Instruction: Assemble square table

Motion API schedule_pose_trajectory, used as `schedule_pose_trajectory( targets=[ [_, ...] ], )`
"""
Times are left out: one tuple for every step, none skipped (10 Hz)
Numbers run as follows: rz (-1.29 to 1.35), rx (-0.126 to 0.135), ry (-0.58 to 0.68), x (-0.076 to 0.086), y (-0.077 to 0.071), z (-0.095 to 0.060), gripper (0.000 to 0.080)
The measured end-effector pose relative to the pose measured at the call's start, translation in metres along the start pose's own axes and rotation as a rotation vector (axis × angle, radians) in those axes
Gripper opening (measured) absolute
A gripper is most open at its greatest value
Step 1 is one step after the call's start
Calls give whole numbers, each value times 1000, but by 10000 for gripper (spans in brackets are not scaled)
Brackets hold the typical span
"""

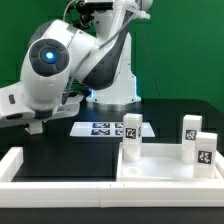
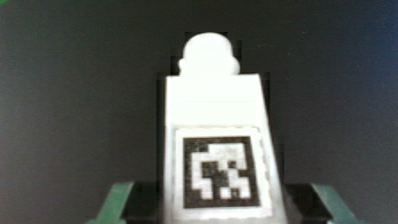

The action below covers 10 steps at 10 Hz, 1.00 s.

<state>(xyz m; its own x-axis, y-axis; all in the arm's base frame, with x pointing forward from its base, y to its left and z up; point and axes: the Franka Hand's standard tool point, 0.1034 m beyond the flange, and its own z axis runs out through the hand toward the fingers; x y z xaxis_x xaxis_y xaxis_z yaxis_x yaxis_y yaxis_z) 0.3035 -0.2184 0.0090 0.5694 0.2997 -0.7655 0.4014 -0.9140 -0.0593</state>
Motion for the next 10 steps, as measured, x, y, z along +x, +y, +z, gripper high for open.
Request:
schedule_pose_trajectory(
  targets=[
    [0, 0, 0, 0, 0, 0, 288],
    [0, 0, 0, 0, 0, 0, 289],
    [-2, -2, 2, 1, -1, -5, 289],
    [8, 14, -18, 0, -10, -24, 289],
    [-5, 18, -8, 0, -18, -53, 289],
    [-10, 18, 33, -2, -21, -73, 289],
    [-24, 24, 78, -7, -19, -75, 289],
    [-33, 18, 176, -14, -10, -60, 290],
    [-19, 28, 205, -20, -11, -57, 290],
    [-33, 17, 287, -15, -8, -61, 290]
  ],
)
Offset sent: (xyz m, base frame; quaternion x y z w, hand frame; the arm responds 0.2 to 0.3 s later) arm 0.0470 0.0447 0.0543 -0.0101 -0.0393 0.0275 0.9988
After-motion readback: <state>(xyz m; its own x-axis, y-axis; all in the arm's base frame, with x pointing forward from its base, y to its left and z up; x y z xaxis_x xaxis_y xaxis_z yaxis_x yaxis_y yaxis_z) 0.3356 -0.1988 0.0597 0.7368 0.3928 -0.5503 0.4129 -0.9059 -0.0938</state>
